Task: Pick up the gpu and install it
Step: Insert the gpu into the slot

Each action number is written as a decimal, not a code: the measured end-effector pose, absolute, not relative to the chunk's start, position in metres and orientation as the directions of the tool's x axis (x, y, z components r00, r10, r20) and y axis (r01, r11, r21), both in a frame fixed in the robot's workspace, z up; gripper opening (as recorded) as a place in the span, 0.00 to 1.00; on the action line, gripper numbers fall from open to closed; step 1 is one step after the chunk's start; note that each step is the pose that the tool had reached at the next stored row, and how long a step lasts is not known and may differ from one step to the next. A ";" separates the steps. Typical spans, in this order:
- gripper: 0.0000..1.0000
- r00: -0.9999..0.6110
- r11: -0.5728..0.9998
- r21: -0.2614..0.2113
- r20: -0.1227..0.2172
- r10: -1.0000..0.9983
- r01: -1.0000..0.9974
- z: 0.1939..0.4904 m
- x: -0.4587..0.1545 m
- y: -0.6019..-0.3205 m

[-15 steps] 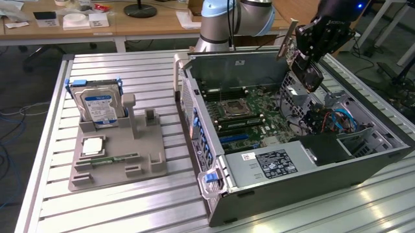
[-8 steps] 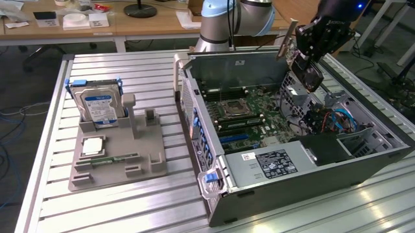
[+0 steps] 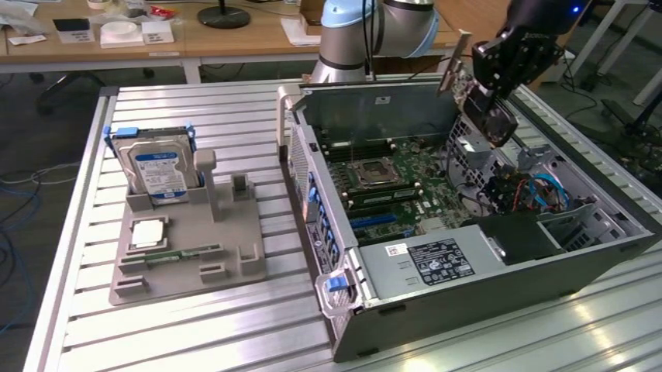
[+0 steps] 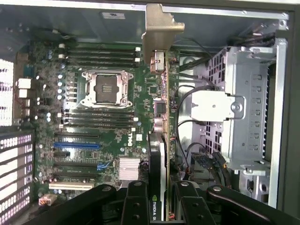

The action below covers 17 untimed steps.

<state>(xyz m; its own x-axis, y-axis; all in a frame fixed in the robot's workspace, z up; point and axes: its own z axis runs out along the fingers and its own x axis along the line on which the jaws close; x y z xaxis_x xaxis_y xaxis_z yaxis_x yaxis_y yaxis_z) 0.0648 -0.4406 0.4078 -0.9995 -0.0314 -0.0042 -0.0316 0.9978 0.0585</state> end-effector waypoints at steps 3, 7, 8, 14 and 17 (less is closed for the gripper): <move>0.27 -0.996 0.995 0.059 -0.004 -0.085 -0.085 0.408 0.065 -0.441; 0.27 -0.987 0.986 0.059 -0.004 -0.158 -0.158 0.408 0.065 -0.441; 0.27 -0.984 0.983 0.058 -0.004 -0.176 -0.176 0.408 0.065 -0.441; 0.27 -0.960 0.958 0.058 -0.004 -0.281 -0.281 0.408 0.065 -0.441; 0.27 -0.944 0.942 0.058 -0.004 -0.331 -0.330 0.408 0.065 -0.441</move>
